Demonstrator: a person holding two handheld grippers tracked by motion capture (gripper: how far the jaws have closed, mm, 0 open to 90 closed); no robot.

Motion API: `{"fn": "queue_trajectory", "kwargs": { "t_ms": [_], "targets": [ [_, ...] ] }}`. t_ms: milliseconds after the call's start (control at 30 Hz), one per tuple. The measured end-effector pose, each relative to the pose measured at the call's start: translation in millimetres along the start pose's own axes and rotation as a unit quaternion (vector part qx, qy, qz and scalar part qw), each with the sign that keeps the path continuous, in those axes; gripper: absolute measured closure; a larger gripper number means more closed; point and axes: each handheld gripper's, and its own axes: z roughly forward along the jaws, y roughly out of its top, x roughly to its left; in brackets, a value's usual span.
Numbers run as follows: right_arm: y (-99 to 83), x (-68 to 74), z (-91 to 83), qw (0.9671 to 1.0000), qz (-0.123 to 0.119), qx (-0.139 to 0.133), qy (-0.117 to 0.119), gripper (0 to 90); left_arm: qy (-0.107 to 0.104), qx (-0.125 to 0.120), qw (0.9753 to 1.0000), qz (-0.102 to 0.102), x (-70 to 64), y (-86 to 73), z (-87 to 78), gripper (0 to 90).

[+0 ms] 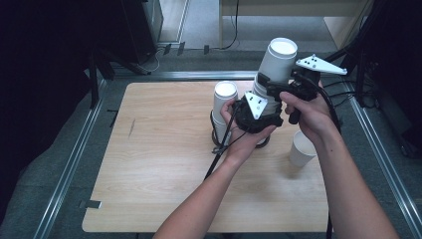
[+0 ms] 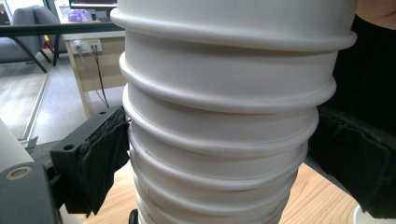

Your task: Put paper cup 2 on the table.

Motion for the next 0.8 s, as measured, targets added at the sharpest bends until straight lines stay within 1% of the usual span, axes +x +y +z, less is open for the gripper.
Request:
{"fn": "queue_trajectory", "kwargs": {
  "t_ms": [33,100,200,300,333,367,400,433,467,567,600,633,800],
  "targets": [
    [0.4,0.4,-0.2,1.0000,0.005,0.000,-0.001,11.4,-0.001,0.000,1.0000,0.000,0.4,0.1,-0.1,6.3],
    [1.1,2.5,-0.9,0.9999,-0.006,-0.002,-0.009,12.2,-0.002,0.001,1.0000,0.001,1.0,0.1,-0.2,6.3],
    [1.4,2.5,-1.1,0.9999,-0.003,-0.003,-0.009,12.4,-0.003,0.001,1.0000,0.000,1.1,0.2,-0.4,6.4],
    [2.4,4.2,-1.3,0.9998,-0.005,-0.010,-0.015,12.9,-0.004,0.002,1.0000,0.000,1.7,0.4,-0.7,6.6],
    [3.4,4.5,-1.8,0.9997,-0.002,-0.017,-0.015,12.9,-0.006,0.002,1.0000,0.000,1.9,0.5,-0.8,6.6],
    [3.4,4.5,-1.8,0.9997,-0.002,-0.017,-0.015,12.9,-0.006,0.002,1.0000,0.000,1.9,0.5,-0.8,6.6],
    [6.2,5.1,-3.3,0.9995,0.006,-0.027,-0.014,13.0,-0.007,0.002,1.0000,-0.001,2.2,0.6,-1.1,6.7],
    [6.2,5.1,-3.3,0.9995,0.006,-0.027,-0.014,13.0,-0.007,0.002,1.0000,-0.001,2.2,0.6,-1.1,6.7],
    [9.4,6.1,-4.5,0.9992,0.004,-0.036,-0.015,13.1,-0.007,0.003,1.0000,0.000,2.5,0.6,-1.2,6.8],
    [13.1,8.9,-5.2,0.9987,-0.010,-0.043,-0.026,13.3,-0.008,0.003,1.0000,0.000,2.7,0.6,-1.5,6.8],
    [13.1,8.9,-5.2,0.9987,-0.010,-0.043,-0.026,13.3,-0.008,0.003,1.0000,0.000,2.7,0.6,-1.5,6.9],
    [15.9,10.6,-5.9,0.9984,-0.017,-0.044,-0.032,13.6,-0.008,0.003,1.0000,0.000,2.7,0.6,-1.5,6.9],
    [18.9,13.3,-7.9,0.9977,-0.023,-0.051,-0.040,13.8,-0.009,0.004,0.9999,-0.001,3.1,0.9,-1.9,7.0]
  ]
}}
